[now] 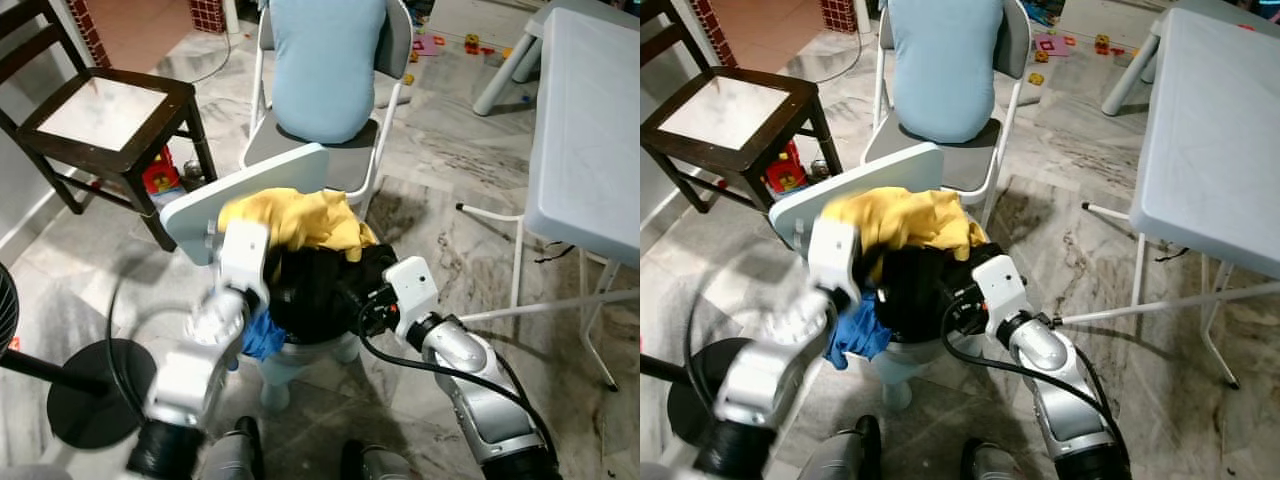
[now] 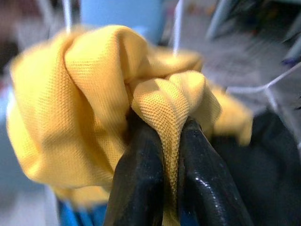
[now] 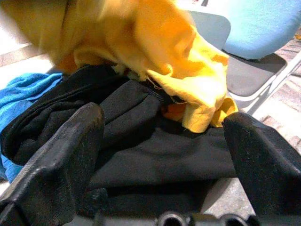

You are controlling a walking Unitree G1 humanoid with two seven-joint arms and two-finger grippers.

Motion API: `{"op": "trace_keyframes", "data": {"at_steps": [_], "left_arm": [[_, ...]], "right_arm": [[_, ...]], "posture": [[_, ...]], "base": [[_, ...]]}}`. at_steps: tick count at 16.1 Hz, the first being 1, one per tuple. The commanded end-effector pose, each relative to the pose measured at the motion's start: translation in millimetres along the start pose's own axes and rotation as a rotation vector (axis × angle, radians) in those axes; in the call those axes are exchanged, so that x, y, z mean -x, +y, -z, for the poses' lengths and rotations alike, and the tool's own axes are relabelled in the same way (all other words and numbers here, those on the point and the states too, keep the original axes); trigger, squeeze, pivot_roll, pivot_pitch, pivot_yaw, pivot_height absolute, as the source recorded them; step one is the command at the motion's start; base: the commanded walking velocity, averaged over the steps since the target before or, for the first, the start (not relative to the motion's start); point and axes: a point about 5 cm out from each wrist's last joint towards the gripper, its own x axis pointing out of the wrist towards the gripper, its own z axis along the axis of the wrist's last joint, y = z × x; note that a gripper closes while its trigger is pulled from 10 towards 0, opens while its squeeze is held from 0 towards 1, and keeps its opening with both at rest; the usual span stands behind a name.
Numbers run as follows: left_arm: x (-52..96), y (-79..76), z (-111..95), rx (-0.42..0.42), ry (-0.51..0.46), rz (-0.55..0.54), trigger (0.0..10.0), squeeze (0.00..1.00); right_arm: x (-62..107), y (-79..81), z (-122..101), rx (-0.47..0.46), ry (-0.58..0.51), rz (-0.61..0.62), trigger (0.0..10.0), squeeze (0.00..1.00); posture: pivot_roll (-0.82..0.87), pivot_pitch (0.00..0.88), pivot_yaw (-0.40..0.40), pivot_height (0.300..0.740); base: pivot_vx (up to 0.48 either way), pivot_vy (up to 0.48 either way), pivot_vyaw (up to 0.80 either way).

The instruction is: Hang hanger

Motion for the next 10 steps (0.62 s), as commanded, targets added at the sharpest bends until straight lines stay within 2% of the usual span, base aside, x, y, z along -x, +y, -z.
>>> {"op": "trace_keyframes", "data": {"at_steps": [1, 3, 4, 6, 7, 8, 10], "left_arm": [[-0.9, -1.9, -25, -0.05, -0.117, 0.048, 0.0, 0.0], [-3.8, 2.0, -49, -0.104, -0.204, 0.145, 0.0, 0.0], [-6.6, 4.0, -74, -0.025, -0.287, 0.247, 0.0, 0.0], [-11.8, 2.6, -99, 0.018, -0.388, 0.325, 0.0, 0.0], [-17.7, 5.8, -114, 0.091, -0.443, 0.315, 0.0, 0.0], [-21.0, 9.3, -120, 0.128, -0.464, 0.286, 0.0, 0.0], [-28.8, 26.1, -143, 0.305, -0.593, 0.134, 0.0, 0.0]], "right_arm": [[1.3, -1.1, 5, -0.007, 0.013, 0.012, 10.0, 0.0], [-2.8, 1.2, 4, -0.003, 0.009, -0.001, 10.0, 0.0], [-8.2, -0.1, 0, -0.001, -0.001, 0.0, 10.0, 0.0], [-11.9, -1.1, 1, 0.0, -0.003, 0.009, 10.0, 0.0], [-13.3, -0.2, 1, 0.002, -0.003, 0.017, 10.0, 0.0], [-13.8, 0.3, 2, 0.002, -0.002, 0.022, 10.0, 0.0], [-13.8, 0.0, 4, 0.004, 0.002, 0.063, 10.0, 0.0]], "posture": [[0.03, 0.203, -0.05, 0.74], [0.04, 0.189, -0.056, 0.74], [0.05, 0.181, -0.058, 0.74], [0.06, 0.173, -0.057, 0.74], [0.06, 0.171, -0.055, 0.74], [0.06, 0.167, -0.053, 0.74], [0.05, 0.163, -0.042, 0.74]], "base": [[0.0, 0.0, 0.0], [0.0, 0.0, 0.0], [0.0, 0.0, 0.0], [0.0, 0.0, 0.0], [0.0, 0.0, 0.0], [0.0, 0.0, 0.0], [0.0, 0.0, 0.0]]}}
